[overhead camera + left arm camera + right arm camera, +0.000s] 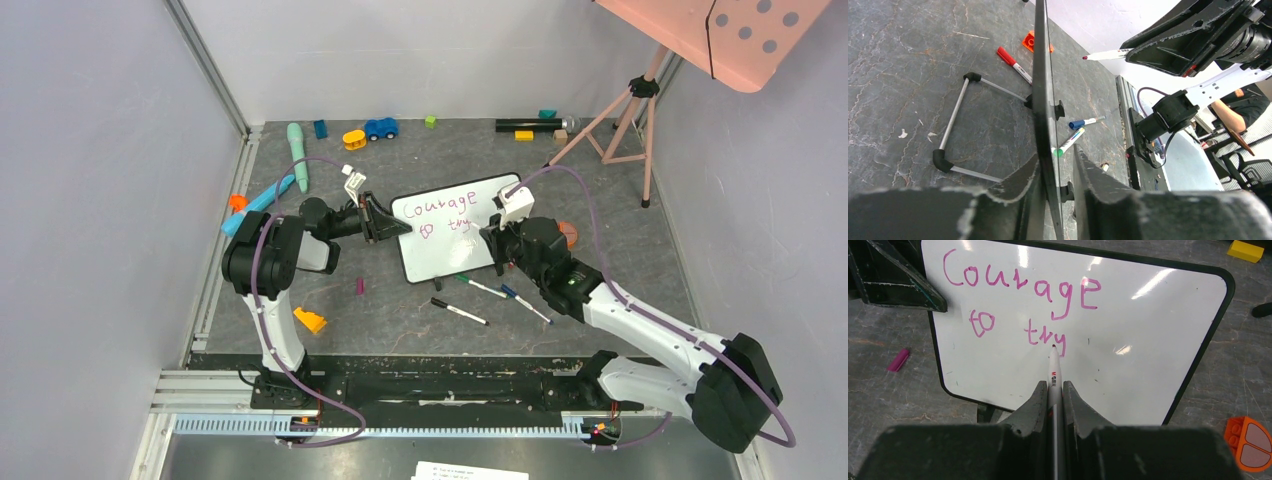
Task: Write a sentence on the whiteboard
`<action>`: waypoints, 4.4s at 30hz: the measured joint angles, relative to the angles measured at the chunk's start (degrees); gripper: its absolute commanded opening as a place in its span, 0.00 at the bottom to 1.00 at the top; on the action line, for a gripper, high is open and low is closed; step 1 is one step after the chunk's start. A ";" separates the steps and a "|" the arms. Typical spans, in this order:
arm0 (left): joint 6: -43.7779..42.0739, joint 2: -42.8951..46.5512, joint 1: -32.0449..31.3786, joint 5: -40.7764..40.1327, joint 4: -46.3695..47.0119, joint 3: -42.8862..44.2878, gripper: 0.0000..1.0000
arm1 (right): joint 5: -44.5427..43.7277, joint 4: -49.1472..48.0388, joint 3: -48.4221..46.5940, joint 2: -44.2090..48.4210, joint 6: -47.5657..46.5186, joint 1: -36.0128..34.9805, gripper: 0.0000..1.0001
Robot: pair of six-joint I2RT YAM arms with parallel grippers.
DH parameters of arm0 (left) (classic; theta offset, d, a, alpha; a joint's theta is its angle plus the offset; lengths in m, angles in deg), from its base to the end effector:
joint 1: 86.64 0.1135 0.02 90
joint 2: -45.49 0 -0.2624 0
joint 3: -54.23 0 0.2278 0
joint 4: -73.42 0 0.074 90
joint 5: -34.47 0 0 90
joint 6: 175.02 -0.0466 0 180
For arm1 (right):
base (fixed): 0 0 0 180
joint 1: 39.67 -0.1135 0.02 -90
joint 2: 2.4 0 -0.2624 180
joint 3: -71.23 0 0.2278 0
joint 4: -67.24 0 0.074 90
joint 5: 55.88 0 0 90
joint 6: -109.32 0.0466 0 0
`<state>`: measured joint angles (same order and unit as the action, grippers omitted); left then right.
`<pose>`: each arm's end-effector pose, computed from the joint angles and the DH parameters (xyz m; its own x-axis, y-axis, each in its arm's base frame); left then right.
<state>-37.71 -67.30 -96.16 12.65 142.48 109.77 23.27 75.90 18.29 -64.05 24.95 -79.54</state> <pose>0.3225 -0.0980 0.1825 -0.5671 -0.1819 -0.8033 0.7977 0.1218 -0.5906 0.1859 0.1438 0.2742 -0.2763 -0.1052 -0.9553 -0.4669 0.8835 0.0377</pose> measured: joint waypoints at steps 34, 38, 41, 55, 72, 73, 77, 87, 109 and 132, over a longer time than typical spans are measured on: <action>0.39 0.87 -0.13 0.79 0.09 -0.37 0.38 | -4.72 1.11 1.97 2.14 -2.29 0.00 0.00; 0.39 0.87 0.17 0.74 0.09 -0.44 0.35 | -5.27 1.11 1.97 2.62 -2.49 0.00 0.00; 0.37 0.87 0.26 0.68 0.09 -0.59 0.30 | -5.33 1.16 1.97 2.62 -2.47 0.00 0.00; 0.37 0.87 0.46 -0.35 -0.02 -0.92 0.02 | -5.73 1.40 2.47 2.62 -2.47 0.00 0.00; 0.39 0.87 0.46 -0.46 -0.02 -0.94 0.02 | -6.78 1.55 2.93 2.62 -2.14 0.00 0.00; 0.39 0.87 0.46 -0.46 -0.02 -0.94 0.02 | -6.75 1.57 2.93 2.62 -2.10 0.00 0.00; 0.39 0.87 0.46 -0.50 -0.02 -0.96 0.02 | -6.54 2.01 2.93 2.80 -1.70 0.02 0.00; 0.39 0.87 0.46 -0.57 -0.02 -1.01 0.02 | -6.25 3.48 2.93 3.10 -1.57 0.02 0.00; 0.39 0.90 0.46 -0.57 -0.02 -1.03 0.02 | -5.38 0.59 5.86 -1.75 6.05 -8.50 0.00; 0.39 0.98 0.46 -0.57 -0.02 -1.11 0.02 | -16.11 -1.95 -4.13 -14.29 3.85 -18.69 0.00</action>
<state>-37.32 -66.32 -95.70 12.09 142.46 108.66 7.16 73.96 14.16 -78.35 28.79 -98.23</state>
